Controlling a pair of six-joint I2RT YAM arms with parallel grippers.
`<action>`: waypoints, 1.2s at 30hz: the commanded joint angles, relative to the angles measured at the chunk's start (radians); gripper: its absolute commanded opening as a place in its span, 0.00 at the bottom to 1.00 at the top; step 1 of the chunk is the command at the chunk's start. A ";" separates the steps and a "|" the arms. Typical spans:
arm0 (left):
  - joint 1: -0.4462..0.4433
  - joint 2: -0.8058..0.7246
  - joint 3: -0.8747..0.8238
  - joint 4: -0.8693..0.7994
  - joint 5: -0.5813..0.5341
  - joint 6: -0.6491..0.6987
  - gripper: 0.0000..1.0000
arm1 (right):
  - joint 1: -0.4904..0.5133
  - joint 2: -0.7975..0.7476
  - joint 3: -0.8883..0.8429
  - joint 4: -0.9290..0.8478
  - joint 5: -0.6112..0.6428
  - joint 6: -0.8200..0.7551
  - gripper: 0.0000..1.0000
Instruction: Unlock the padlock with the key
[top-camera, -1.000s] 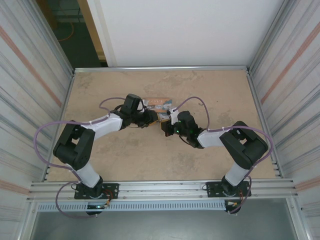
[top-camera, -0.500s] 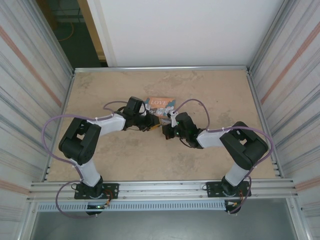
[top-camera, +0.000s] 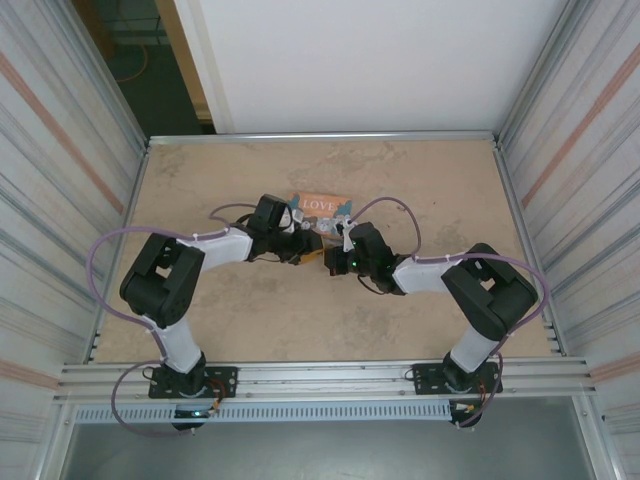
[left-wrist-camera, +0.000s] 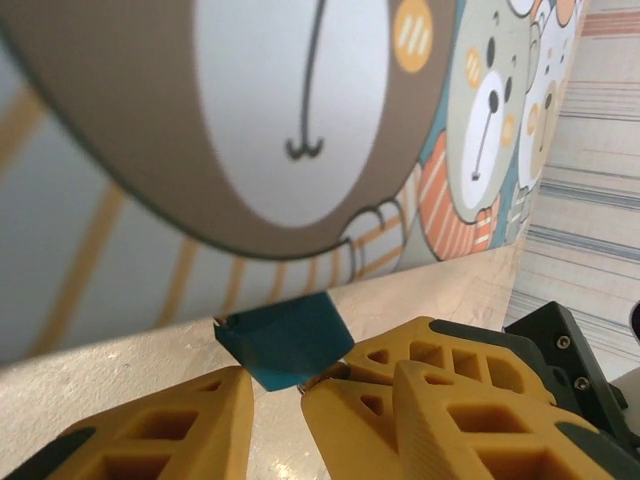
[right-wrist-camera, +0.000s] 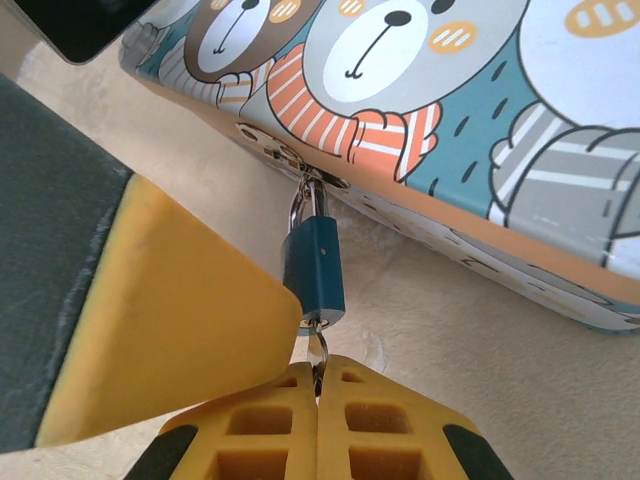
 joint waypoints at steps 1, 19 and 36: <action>0.005 -0.032 -0.014 -0.007 0.026 0.019 0.44 | 0.000 -0.020 0.033 -0.016 0.010 0.034 0.00; 0.110 -0.371 -0.263 0.148 -0.057 -0.079 0.62 | -0.026 -0.066 0.038 -0.100 -0.068 0.238 0.00; 0.105 -0.418 -0.535 0.558 -0.080 -0.370 0.64 | -0.014 -0.094 -0.013 -0.023 -0.060 0.465 0.00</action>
